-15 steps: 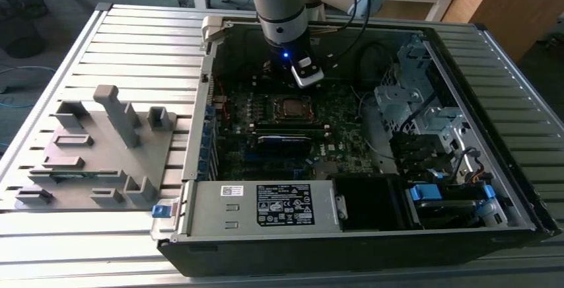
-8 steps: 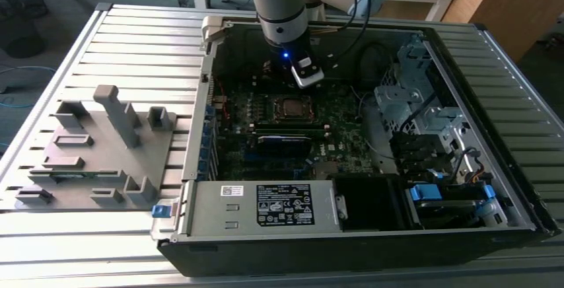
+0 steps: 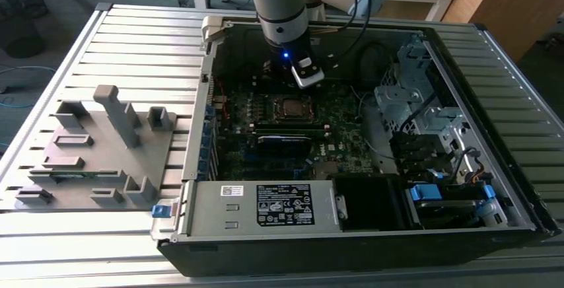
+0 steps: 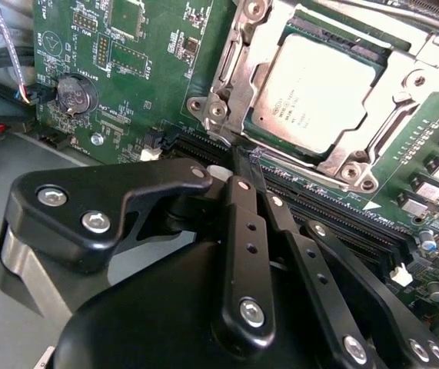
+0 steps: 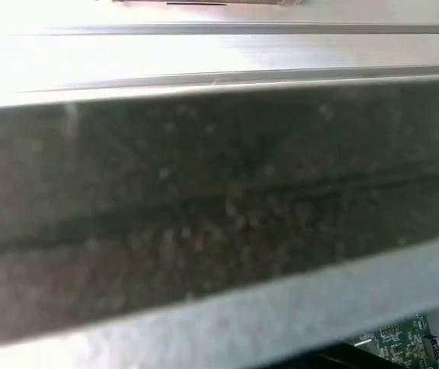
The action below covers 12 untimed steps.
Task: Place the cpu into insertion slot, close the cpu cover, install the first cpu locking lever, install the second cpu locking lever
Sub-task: 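Install the first cpu locking lever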
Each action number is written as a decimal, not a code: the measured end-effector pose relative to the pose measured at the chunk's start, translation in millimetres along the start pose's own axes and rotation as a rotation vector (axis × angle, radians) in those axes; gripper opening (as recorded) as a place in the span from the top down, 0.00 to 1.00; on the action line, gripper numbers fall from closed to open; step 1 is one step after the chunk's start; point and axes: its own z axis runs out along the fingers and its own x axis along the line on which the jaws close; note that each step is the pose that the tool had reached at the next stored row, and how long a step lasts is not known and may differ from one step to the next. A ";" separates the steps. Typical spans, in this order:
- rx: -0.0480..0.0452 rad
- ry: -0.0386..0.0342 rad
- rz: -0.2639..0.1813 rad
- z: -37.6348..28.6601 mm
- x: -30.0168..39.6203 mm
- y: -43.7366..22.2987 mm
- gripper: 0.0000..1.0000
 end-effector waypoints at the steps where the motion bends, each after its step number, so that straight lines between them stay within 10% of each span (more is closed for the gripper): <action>1: 0.0000 0.0000 0.000 -0.1 0.0 -0.4 0.90; 12: 0.0002 -0.0001 0.000 -0.4 -0.6 -3.4 0.90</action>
